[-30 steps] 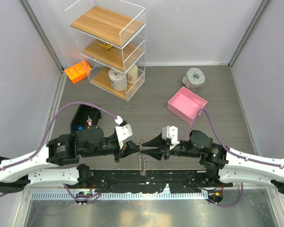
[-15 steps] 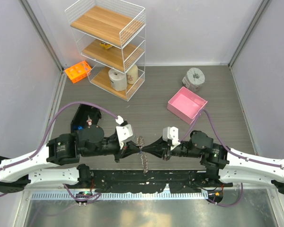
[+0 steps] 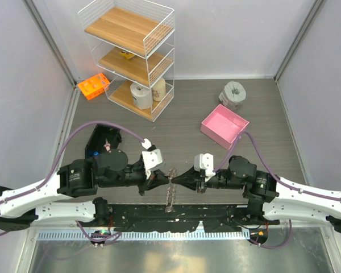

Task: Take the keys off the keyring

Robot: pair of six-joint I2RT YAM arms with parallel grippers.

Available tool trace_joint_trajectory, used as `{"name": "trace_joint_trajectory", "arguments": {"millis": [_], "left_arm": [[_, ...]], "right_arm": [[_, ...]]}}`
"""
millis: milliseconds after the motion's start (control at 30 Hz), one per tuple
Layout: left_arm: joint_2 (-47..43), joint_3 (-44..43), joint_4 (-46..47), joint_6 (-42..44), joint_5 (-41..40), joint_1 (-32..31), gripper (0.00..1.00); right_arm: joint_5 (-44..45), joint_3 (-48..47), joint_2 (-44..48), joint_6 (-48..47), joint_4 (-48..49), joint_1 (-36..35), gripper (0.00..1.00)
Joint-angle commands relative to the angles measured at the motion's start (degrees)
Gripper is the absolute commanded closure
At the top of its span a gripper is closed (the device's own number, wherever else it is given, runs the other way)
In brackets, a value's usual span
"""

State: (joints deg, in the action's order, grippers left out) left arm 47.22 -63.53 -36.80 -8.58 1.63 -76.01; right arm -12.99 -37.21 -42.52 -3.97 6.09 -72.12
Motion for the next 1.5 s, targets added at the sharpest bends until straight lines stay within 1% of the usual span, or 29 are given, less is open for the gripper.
{"name": "trace_joint_trajectory", "arguments": {"millis": [0, 100, 267, 400, 567, 733, 933, 1000, 1167, 1300, 1467], "left_arm": [[1.20, -3.88, -1.60, 0.14, 0.39, -0.19, 1.00], [2.17, -5.02, -4.33, 0.84, 0.31, -0.11, 1.00], [4.89, -8.27, -9.77, 2.69, 1.01, -0.11, 1.00], [7.26, -9.86, -11.37, 4.01, 2.06, -0.19, 1.00], [9.20, -10.83, -11.54, 5.06, 2.33, -0.11, 1.00], [11.48, -12.50, -14.26, 5.85, 2.24, 0.24, 1.00], [14.04, -12.67, -13.92, 4.80, 5.57, 1.91, 1.00], [14.74, -12.50, -13.39, 3.58, 8.02, 3.31, 1.00], [15.09, -10.92, -10.32, -0.73, 18.92, 9.64, 1.00], [14.48, -9.16, -8.91, -3.46, 23.41, 13.42, 1.00], [16.05, -9.60, -9.52, -6.01, 27.10, 15.27, 1.00]], "right_arm": [[-0.54, -6.98, -0.80, -3.85, -3.52, -1.01, 0.95], [-0.45, -9.80, -2.30, -6.57, -11.16, -1.36, 0.95], [-0.37, -15.59, -5.02, -9.65, -20.83, -2.24, 0.95], [0.86, -18.51, -7.57, -12.11, -24.45, -3.29, 0.95], [1.74, -20.09, -9.24, -14.31, -25.33, -4.17, 0.95], [3.15, -22.11, -10.74, -16.59, -28.58, -5.40, 0.95], [6.74, -23.87, -12.67, -19.67, -30.26, -7.51, 0.95], [9.20, -23.79, -12.85, -20.55, -30.00, -8.56, 0.95], [16.15, -20.02, -11.18, -22.92, -26.05, -11.11, 0.95], [17.04, -17.99, -9.42, -24.15, -24.55, -11.20, 0.95], [17.65, -17.54, -8.72, -26.09, -24.10, -11.55, 0.95]]}}
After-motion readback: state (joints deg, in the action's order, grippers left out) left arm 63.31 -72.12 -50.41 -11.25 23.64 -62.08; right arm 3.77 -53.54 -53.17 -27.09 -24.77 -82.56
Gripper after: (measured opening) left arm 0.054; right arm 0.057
